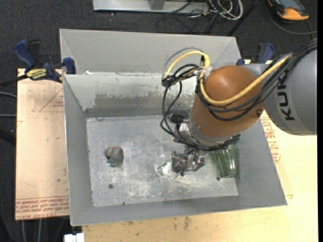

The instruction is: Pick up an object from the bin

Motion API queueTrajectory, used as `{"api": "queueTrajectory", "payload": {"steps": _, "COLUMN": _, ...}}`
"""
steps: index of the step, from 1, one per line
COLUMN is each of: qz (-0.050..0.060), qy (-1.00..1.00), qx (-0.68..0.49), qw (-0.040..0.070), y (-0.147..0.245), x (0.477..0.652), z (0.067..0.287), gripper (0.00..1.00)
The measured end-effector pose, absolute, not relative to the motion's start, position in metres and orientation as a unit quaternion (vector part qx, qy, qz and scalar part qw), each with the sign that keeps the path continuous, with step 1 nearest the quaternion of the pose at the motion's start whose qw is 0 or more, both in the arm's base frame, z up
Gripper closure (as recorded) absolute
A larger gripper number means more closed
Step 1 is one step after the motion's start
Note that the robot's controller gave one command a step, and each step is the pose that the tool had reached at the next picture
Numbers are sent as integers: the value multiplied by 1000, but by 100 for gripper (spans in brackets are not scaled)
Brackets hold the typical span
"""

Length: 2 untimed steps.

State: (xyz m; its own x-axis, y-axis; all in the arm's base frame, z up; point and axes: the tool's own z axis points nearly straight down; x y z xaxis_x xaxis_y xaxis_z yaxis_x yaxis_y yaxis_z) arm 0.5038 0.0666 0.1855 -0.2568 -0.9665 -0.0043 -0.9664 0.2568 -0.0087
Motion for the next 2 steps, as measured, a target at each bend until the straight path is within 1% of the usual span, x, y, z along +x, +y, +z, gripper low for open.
{"api": "queueTrajectory", "payload": {"steps": 1, "qz": 0, "qy": 782, "qx": -623, "qw": 2, "y": 69, "x": 506, "z": 127, "gripper": 100}}
{"api": "queueTrajectory", "payload": {"steps": 2, "qz": 1, "qy": 770, "qx": -638, "qw": 0, "y": 77, "x": 514, "z": 95, "gripper": 100}}
